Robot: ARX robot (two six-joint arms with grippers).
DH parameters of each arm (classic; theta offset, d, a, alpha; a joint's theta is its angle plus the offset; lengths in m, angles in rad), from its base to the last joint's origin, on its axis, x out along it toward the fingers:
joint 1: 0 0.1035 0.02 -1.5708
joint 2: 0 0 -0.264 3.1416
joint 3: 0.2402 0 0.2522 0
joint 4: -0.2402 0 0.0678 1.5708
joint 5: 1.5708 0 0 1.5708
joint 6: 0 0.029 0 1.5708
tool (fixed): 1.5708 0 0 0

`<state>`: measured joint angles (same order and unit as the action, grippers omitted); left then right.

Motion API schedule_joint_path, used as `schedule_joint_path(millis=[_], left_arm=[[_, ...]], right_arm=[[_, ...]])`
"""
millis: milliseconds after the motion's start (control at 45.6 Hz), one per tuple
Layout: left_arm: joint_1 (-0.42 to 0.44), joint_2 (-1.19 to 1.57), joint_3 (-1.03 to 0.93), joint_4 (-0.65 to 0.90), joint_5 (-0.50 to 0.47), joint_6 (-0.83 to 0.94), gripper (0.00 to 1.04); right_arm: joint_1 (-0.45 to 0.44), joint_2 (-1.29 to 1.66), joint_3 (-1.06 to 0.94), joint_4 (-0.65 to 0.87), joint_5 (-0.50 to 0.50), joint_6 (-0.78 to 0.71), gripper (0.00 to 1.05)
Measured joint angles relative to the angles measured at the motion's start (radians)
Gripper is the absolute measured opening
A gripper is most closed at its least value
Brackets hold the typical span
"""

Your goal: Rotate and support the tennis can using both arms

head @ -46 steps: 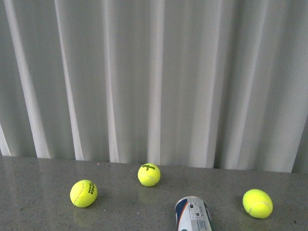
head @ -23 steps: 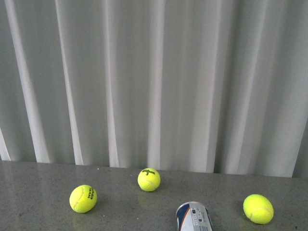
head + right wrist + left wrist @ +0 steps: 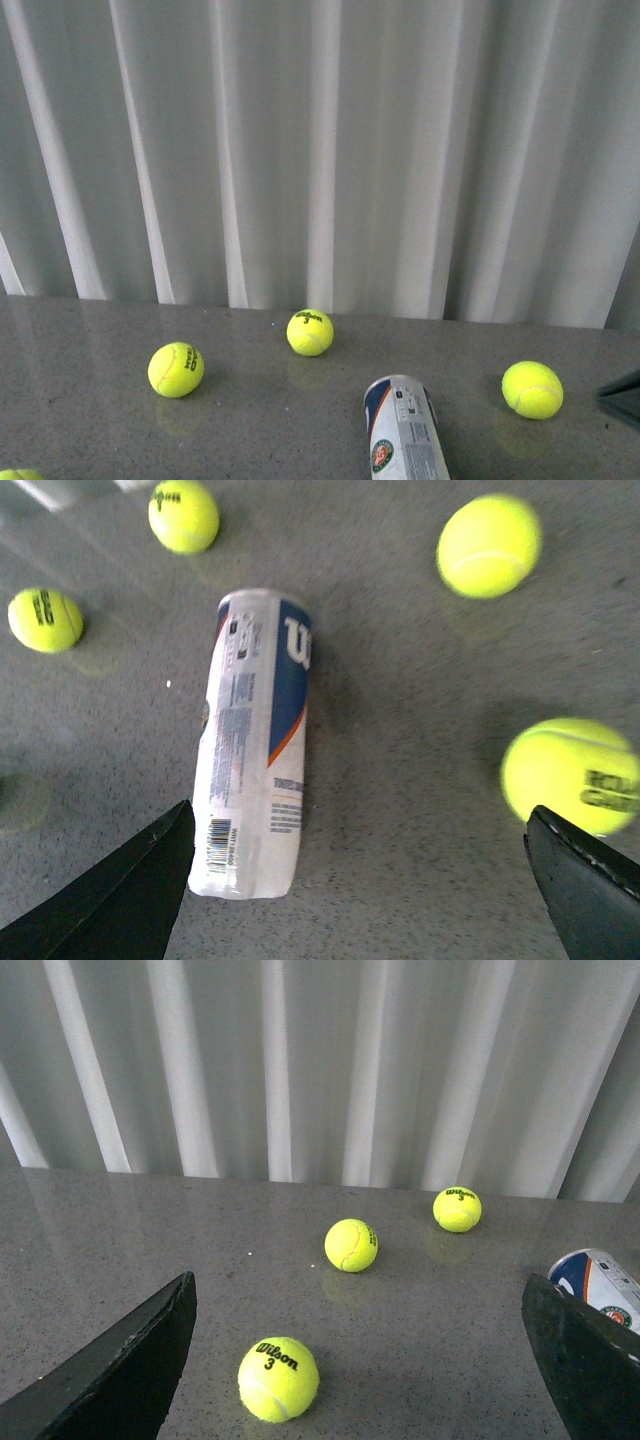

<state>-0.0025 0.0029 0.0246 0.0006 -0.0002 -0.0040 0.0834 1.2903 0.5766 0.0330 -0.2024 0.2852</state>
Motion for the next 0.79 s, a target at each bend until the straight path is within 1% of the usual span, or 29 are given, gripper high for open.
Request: schedule_joint_path(millis=[88,285,461,614,790], left_arm=[[0.0,0.0,0.0,0.0,0.0,0.0,0.98],[0.0,0.0,0.0,0.0,0.0,0.0,0.98],[0.0,0.0,0.0,0.0,0.0,0.0,0.98],[0.0,0.0,0.0,0.0,0.0,0.0,0.98],[0.0,0.0,0.0,0.0,0.0,0.0,0.98]], right_arm=[[0.071,0.196,0.092,0.006,0.011,0.023,0.98],[0.141,0.422,0.233,0.006,0.042,0.029,0.98],[0.166,0.537,0.316,-0.003,0.044,0.031,0.98],[0.185,0.61,0.377,0.005,0.004,0.015,0.98],[0.202,0.697,0.45,-0.009,0.015,0.004,0.98]])
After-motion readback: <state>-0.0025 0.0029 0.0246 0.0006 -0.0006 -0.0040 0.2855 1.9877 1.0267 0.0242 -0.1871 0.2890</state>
